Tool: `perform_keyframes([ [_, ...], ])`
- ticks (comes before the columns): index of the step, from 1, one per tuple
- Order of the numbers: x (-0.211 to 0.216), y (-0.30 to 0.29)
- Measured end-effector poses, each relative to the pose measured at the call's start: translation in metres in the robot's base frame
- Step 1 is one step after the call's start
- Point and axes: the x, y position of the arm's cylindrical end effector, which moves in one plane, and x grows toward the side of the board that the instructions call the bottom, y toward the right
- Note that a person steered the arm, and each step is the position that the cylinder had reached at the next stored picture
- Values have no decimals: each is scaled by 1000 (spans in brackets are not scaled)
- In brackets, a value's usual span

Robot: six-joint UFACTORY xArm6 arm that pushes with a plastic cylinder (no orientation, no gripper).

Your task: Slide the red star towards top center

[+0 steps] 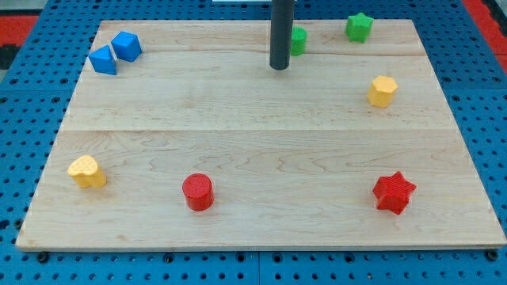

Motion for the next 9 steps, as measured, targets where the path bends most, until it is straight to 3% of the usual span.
perform_keyframes([
  [1,55,0],
  [2,136,48],
  [3,173,170],
  [4,232,197],
  [5,265,160],
  [7,166,20],
  [9,225,75],
])
